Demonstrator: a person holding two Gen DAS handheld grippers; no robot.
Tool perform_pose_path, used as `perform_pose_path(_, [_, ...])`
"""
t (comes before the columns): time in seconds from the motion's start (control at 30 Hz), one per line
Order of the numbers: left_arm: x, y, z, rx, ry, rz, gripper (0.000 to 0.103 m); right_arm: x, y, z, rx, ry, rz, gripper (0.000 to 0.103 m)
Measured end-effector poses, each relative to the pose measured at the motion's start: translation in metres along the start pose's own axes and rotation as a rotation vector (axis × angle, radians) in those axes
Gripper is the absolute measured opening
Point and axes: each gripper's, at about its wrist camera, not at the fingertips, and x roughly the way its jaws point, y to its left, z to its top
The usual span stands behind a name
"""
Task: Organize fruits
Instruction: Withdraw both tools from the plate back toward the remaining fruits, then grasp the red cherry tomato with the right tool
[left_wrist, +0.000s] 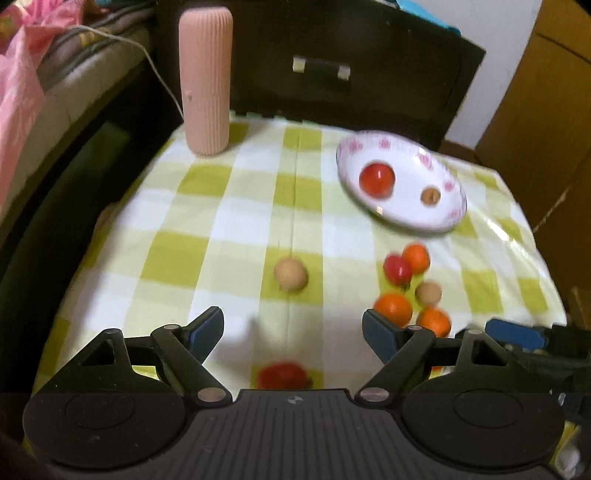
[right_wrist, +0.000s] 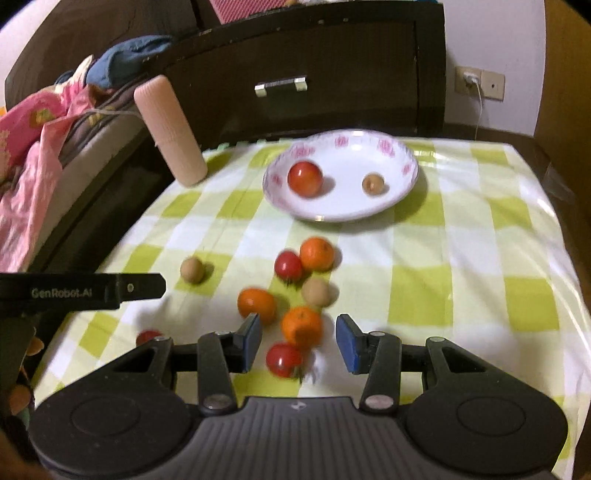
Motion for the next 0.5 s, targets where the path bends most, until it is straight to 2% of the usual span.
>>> perform_pose_path(0.27, [0.002,-0.003,-0.026,0.129,0.012,-0.01,0.087,0.007,0.002,-0.012,-0.022,0.028,-0.005,0.044])
perform_pose_path(0.5, [0.013,-0.002,-0.037,0.19,0.047,-0.023,0.087,0.019,0.001,-0.017,-0.036,0.057,0.003,0.049])
